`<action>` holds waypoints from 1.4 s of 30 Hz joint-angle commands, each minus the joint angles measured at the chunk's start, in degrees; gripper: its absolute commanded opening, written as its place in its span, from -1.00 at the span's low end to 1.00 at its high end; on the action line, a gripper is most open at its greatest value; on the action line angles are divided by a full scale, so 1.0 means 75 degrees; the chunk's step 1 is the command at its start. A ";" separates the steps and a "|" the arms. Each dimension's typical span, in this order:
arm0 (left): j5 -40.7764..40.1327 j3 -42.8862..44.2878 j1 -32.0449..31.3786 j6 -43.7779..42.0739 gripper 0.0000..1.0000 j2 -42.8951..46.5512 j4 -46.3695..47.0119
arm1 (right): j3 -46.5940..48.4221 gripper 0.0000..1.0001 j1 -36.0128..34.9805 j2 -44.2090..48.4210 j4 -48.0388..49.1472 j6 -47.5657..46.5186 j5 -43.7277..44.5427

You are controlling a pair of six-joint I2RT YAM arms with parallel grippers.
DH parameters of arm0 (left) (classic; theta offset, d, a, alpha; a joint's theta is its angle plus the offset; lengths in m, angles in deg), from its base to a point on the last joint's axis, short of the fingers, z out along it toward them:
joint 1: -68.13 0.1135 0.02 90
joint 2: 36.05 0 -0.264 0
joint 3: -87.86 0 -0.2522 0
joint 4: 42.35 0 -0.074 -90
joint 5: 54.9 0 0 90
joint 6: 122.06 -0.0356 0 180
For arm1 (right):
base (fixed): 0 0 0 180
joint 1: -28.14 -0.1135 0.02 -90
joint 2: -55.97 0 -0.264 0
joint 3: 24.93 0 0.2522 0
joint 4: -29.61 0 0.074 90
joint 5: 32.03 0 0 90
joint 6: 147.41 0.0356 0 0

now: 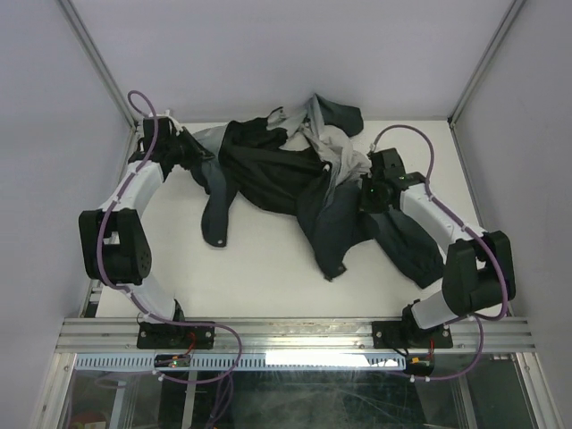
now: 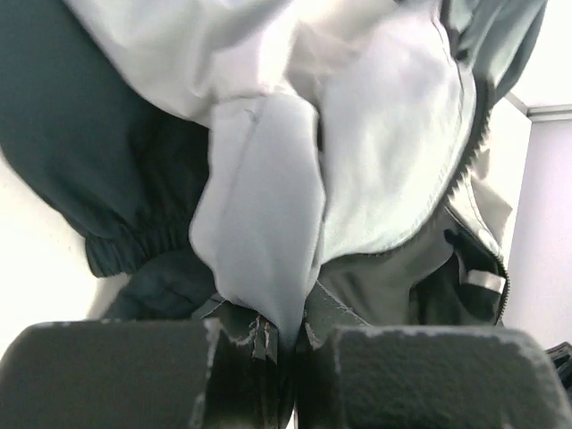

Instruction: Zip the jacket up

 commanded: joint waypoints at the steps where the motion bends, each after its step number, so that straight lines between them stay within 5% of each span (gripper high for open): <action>1: 0.0154 -0.0654 -0.0045 0.0156 -0.90 0.0484 0.0349 | 0.0750 -0.92 0.0606 0.0164 -0.0794 -0.0676 0.0856; 7: 0.0371 -0.0883 -0.0043 -0.0061 -0.10 0.0625 0.0158 | 0.1627 0.02 0.0044 0.0131 -0.1387 -0.0901 0.0890; 11: -0.0145 -0.0999 -0.0076 -0.0541 0.16 0.1421 -0.0610 | 0.1833 0.29 -0.0653 0.0538 -0.1746 -0.0671 0.1241; 15: -0.0708 -0.1381 -0.0540 -0.0780 0.26 0.2455 -0.1261 | 0.1422 0.32 -0.1248 0.1005 -0.1494 -0.0287 0.0654; 21: -0.1442 -0.1901 -0.2476 -0.0402 0.35 0.3240 -0.1625 | -0.0002 0.33 -0.1691 0.1264 -0.0235 0.0531 -0.0423; 26: -0.0751 -0.1928 -0.3710 0.0064 0.37 0.2565 -0.0942 | -0.0775 0.01 -0.1804 0.0884 0.1067 0.0991 -0.1134; 30: -0.0147 -0.1936 -0.3912 0.0370 0.37 0.1890 -0.0284 | -0.0936 -0.29 -0.2005 0.0271 0.2035 0.1271 -0.1286; 38: -0.0008 -0.2093 -0.3906 0.0570 0.37 0.1332 0.0160 | 0.0726 -0.56 -0.2401 -0.1832 0.3174 0.1395 -0.1702; 42: -0.0077 -0.2207 -0.3901 0.0644 0.37 0.1270 0.0234 | 0.1790 -0.41 -0.2389 -0.2454 0.3449 0.1246 -0.2095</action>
